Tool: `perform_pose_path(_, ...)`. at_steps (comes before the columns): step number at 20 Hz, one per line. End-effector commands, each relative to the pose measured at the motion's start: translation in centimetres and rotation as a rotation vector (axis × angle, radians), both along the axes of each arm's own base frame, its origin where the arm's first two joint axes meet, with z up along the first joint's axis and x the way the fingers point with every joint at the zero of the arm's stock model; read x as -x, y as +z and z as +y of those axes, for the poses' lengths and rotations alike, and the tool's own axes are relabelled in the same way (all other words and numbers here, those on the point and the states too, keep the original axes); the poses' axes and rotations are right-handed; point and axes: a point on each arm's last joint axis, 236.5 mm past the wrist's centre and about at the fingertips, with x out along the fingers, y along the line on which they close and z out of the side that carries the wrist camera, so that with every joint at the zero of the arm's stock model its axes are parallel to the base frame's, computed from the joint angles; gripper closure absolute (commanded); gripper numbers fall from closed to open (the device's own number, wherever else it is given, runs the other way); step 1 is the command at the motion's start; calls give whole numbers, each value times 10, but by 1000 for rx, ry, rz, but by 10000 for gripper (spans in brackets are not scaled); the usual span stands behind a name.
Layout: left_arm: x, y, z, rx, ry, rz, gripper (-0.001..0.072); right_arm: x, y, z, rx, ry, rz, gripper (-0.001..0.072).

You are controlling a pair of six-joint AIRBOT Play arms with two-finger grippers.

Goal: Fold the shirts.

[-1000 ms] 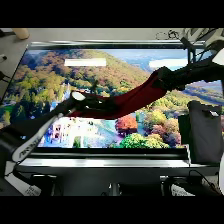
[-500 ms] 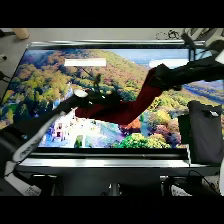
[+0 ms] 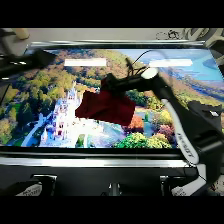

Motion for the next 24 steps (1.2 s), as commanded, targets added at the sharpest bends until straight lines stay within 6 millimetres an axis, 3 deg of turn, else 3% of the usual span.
perform_pose_path(1, 36, 49, 41, -48, 77, -97, 681, -3, -43, 47, -100, -42, 127, 502)
perform_pose_path(2, 40, 53, 41, -55, 75, -104, 681, 2, -45, 51, -116, -14, 125, 204)
perform_pose_path(3, 42, 53, 40, -58, 68, -102, 681, 6, -41, 49, -121, 19, 102, 45)
perform_pose_path(5, 43, 47, 39, -60, 60, -85, 681, 14, -26, 29, -115, 86, 87, 33)
perform_pose_path(7, 42, 35, 39, -64, 57, -64, 681, 19, -19, -19, -7, 143, 47, 33)
perform_pose_path(8, 41, 28, 39, -63, 56, -50, 681, 16, -27, -55, 110, 134, 37, 33)
perform_pose_path(9, 41, 21, 39, -61, 56, -34, 681, 11, -43, -107, 293, 106, 37, 34)
perform_pose_path(10, 40, 15, 40, -65, 57, -20, 681, 11, -67, -173, 519, 63, 81, 35)
perform_pose_path(11, 40, 9, 41, -68, 57, -7, 681, 17, -88, -233, 720, 12, 171, 40)
perform_pose_path(12, 40, 4, 41, -70, 57, 2, 681, 30, -104, -270, 837, -5, 253, 42)
perform_pose_path(13, 40, 0, 41, -69, 58, 10, 681, 41, -118, -276, 832, 13, 308, 42)
perform_pose_path(15, 40, -2, 41, -69, 58, 15, 681, 51, -140, -241, 690, 58, 340, 42)
perform_pose_path(18, 41, -2, 41, -69, 57, 15, 681, 42, -166, -193, 578, 52, 346, 90)
perform_pose_path(22, 42, 0, 41, -68, 58, 10, 681, 25, -178, -142, 478, 10, 299, 133)
perform_pose_path(23, 42, 1, 41, -68, 58, 9, 680, 23, -179, -136, 459, 0, 301, 163)
perform_pose_path(24, 42, 1, 41, -68, 58, 9, 681, 23, -179, -129, 435, -2, 312, 249)
